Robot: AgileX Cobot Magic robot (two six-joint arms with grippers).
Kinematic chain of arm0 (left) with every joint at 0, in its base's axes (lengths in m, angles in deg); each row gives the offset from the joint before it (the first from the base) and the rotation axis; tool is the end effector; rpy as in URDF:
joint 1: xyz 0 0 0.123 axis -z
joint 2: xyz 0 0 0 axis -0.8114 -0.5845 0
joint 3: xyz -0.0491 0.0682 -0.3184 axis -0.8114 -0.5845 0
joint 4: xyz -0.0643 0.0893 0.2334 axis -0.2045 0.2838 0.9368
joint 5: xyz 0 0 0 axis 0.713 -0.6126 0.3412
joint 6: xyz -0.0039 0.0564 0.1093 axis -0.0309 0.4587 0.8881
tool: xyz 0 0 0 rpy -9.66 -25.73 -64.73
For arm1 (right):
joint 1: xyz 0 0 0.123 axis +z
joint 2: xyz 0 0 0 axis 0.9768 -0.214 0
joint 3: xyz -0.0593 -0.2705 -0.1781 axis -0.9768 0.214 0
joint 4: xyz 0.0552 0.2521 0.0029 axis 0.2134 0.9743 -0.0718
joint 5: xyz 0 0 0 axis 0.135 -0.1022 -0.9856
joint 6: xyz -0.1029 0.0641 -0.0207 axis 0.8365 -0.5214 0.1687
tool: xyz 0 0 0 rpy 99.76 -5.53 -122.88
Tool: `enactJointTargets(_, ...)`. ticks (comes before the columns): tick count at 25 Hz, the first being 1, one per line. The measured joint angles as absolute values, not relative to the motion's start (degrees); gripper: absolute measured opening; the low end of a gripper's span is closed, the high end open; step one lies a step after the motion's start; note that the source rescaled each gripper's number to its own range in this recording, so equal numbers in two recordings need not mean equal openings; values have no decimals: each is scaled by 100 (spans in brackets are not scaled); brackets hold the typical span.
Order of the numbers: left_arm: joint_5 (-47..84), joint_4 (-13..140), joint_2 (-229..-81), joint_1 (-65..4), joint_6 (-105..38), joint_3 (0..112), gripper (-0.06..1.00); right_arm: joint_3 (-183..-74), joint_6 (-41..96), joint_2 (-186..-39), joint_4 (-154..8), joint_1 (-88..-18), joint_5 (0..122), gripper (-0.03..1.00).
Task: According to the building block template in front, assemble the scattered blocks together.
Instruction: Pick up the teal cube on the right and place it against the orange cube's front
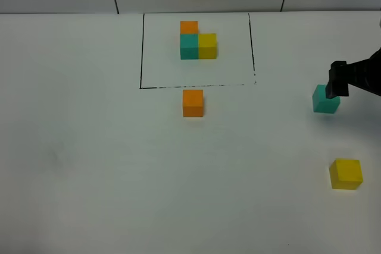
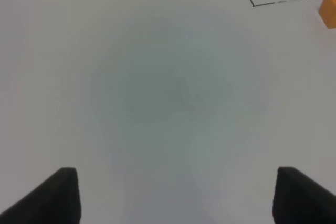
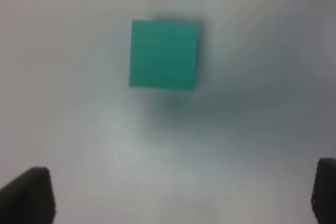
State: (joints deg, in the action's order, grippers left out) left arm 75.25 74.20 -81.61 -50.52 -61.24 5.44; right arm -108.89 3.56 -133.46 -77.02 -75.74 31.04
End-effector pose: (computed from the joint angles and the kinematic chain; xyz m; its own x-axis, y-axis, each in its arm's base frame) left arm -0.0173 -0.0046 0.2674 -0.4355 0.1049 -0.8941 0.1402 0.9890 0.0477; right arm 0.3435 0.0171 0.2282 -0.9252 0.0457 -0.3767 0.0204 0.9973 0.0709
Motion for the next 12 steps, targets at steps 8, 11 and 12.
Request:
enactJointTargets(8,7525,7420,-8161,-5052,-6124,544,71,-11500,356,-14408,-7775,-7574,3282,100)
enactJointTargets(11,7525,7420,-8161,-5052,-6124,544,71,-11665,356,-14740,-7883,-7542,3296,100)
enactJointTargets(12,7525,7420,-8161,-5052,-6124,544,71,-11701,356,-14808,-7928,-7510,3296,100)
